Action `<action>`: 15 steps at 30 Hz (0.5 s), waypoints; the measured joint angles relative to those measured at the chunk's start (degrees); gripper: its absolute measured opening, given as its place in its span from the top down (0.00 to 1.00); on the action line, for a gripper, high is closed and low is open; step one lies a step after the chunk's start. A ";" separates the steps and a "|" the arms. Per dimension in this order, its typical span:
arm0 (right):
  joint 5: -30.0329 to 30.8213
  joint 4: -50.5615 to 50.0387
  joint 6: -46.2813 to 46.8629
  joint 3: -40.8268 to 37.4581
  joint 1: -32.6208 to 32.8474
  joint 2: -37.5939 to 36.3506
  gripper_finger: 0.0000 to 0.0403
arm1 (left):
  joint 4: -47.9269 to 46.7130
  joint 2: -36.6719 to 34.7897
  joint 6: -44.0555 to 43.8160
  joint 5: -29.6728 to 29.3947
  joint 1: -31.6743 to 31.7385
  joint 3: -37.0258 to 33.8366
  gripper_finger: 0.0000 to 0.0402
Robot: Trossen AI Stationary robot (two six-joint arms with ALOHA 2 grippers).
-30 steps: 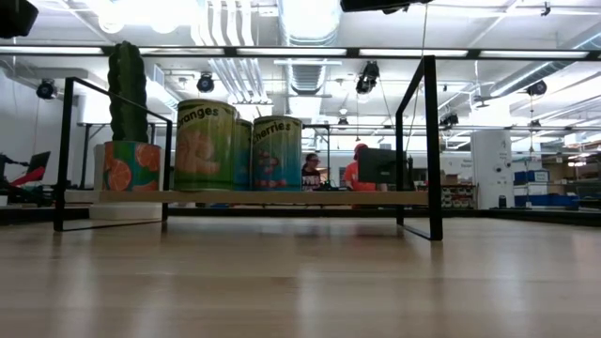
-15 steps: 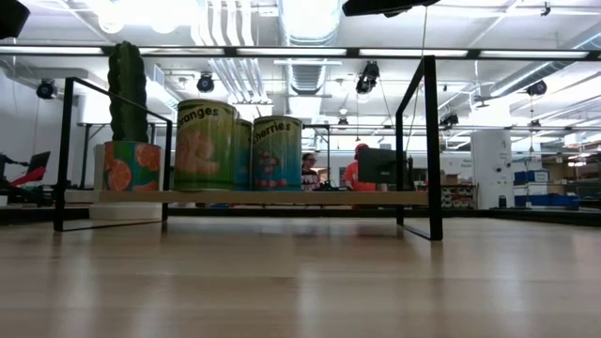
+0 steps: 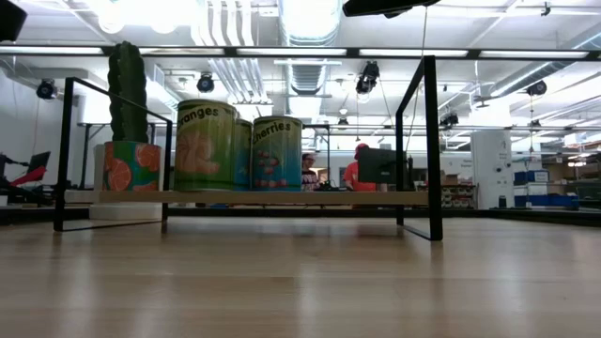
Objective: Pick and place cans onto a shelf
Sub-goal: Put the canned peaches on the shelf
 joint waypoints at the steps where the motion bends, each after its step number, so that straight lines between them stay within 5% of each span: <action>1: 0.00 -0.01 0.00 -0.01 0.00 0.00 0.97 | 0.02 0.22 -0.04 0.00 -0.14 0.00 0.10; 15: 0.00 -0.81 0.00 0.01 0.00 -0.01 0.97 | 5.76 1.88 -1.34 1.66 -0.52 -4.70 0.10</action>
